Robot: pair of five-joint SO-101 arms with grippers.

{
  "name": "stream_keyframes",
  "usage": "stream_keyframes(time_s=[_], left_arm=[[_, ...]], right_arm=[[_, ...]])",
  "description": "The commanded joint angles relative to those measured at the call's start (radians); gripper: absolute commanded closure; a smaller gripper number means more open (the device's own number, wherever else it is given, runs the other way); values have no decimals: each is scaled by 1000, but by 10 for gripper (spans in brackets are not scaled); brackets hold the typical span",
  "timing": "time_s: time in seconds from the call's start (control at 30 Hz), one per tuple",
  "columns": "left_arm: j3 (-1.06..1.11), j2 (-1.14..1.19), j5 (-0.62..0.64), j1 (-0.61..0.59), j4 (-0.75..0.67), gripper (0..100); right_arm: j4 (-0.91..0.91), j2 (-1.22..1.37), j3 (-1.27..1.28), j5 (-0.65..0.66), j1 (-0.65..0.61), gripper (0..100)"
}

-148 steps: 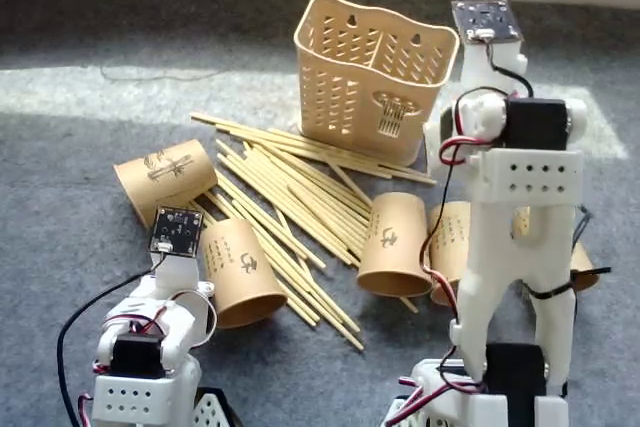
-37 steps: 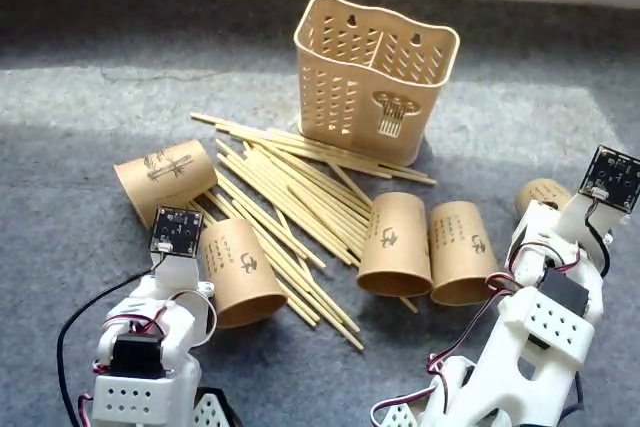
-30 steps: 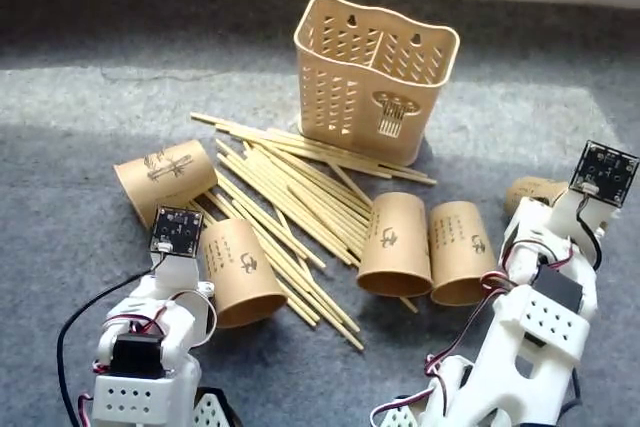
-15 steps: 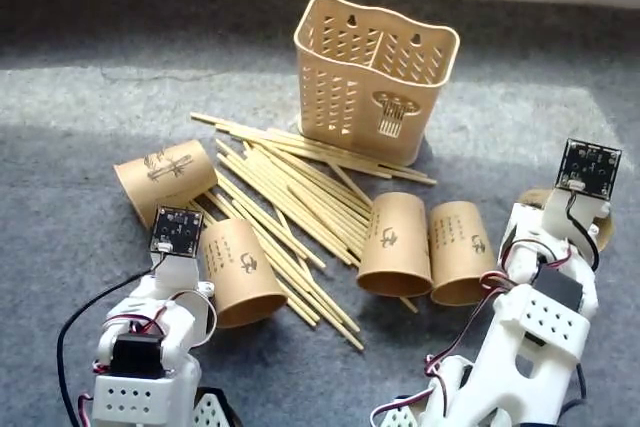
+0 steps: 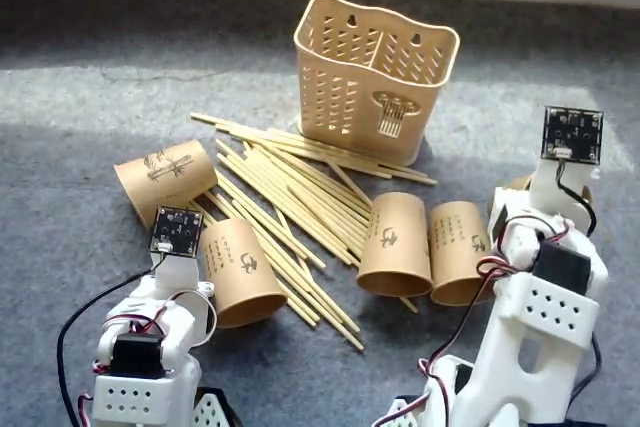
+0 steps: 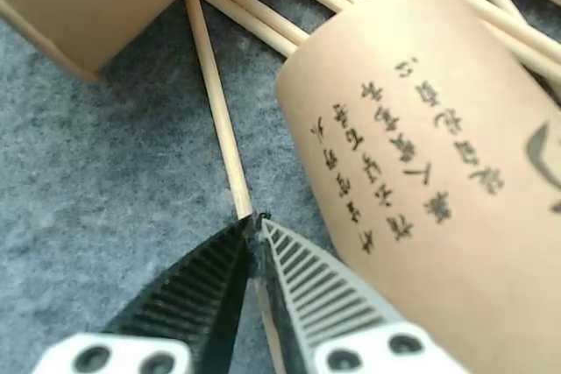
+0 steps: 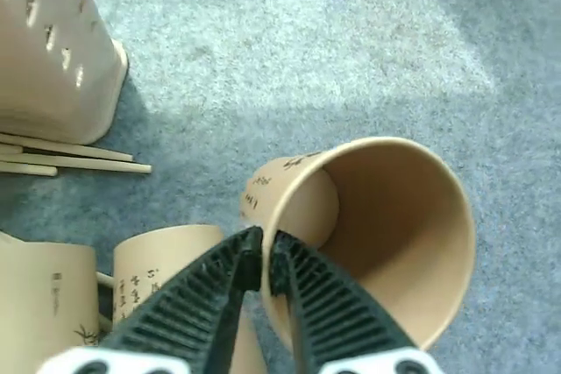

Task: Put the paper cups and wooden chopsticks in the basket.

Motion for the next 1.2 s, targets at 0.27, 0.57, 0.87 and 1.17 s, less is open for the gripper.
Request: stream_keyframes(time_s=[0.27, 0.57, 0.87, 1.17], left_arm=[[19, -10, -8, -2, 5, 994], [19, -10, -8, -2, 5, 994], [19, -10, -8, -2, 5, 994], [19, -10, -8, -2, 5, 994]], right_arm=[[163, -7, -269, 11, -151, 991], [156, 1, -302, 6, -153, 991], [157, -7, -389, 14, -236, 991], [154, 1, -667, 46, -309, 991]])
